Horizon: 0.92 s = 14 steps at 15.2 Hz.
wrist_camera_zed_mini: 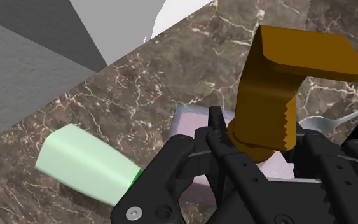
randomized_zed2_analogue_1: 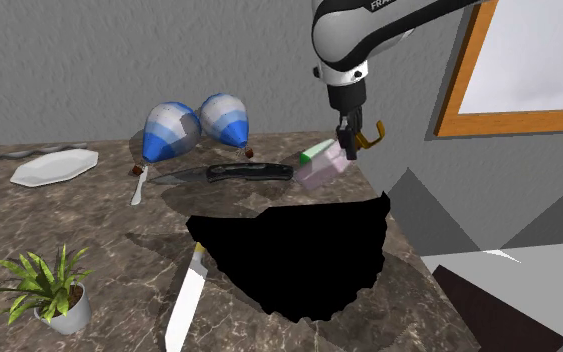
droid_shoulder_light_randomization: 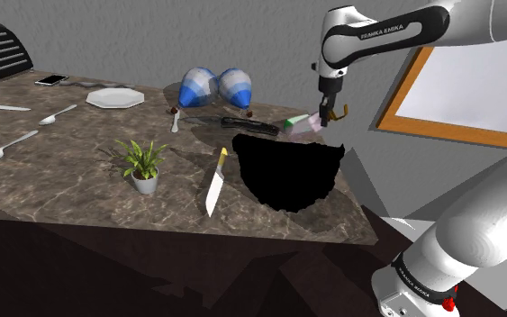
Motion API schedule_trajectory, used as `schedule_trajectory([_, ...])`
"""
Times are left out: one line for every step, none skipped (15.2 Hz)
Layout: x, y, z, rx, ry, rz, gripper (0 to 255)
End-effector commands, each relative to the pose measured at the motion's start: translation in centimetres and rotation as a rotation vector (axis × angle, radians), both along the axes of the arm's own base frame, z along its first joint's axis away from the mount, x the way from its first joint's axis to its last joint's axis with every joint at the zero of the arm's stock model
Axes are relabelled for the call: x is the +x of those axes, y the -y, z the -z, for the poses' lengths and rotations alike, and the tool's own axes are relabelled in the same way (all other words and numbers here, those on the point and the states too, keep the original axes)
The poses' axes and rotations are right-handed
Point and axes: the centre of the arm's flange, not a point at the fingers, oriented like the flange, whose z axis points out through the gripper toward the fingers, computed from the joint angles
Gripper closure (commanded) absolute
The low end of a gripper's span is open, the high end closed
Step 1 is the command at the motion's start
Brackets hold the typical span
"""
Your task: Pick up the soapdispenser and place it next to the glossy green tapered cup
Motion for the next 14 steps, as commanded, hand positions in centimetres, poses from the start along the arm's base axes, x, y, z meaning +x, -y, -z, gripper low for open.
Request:
schedule_trajectory([0.0,-0.1,1.0,0.0,0.001,0.0,255])
schedule_trajectory([0.0,-0.1,1.6,0.0,0.001,0.0,255])
schedule_trajectory([0.0,-0.1,2.1,0.0,0.001,0.0,255])
schedule_trajectory([0.0,-0.1,2.6,0.0,0.001,0.0,255])
schedule_trajectory([0.0,-0.1,3.1,0.0,0.001,0.0,255])
schedule_trajectory([0.0,-0.1,3.7,0.0,0.001,0.0,255])
schedule_trajectory([0.0,-0.1,4.2,0.0,0.001,0.0,255])
schedule_trajectory([0.0,-0.1,4.7,0.0,0.001,0.0,255])
schedule_trajectory([0.0,-0.1,5.2,0.0,0.001,0.0,255])
schedule_trajectory([0.0,-0.1,5.8,0.0,0.001,0.0,255])
schedule_trajectory([0.0,-0.1,6.3,0.0,0.001,0.0,255])
schedule_trajectory([0.0,-0.1,6.8,0.0,0.001,0.0,255])
schedule_trajectory([0.0,-0.1,7.4,0.0,0.001,0.0,255])
schedule_trajectory([0.0,-0.1,7.9,0.0,0.001,0.0,255])
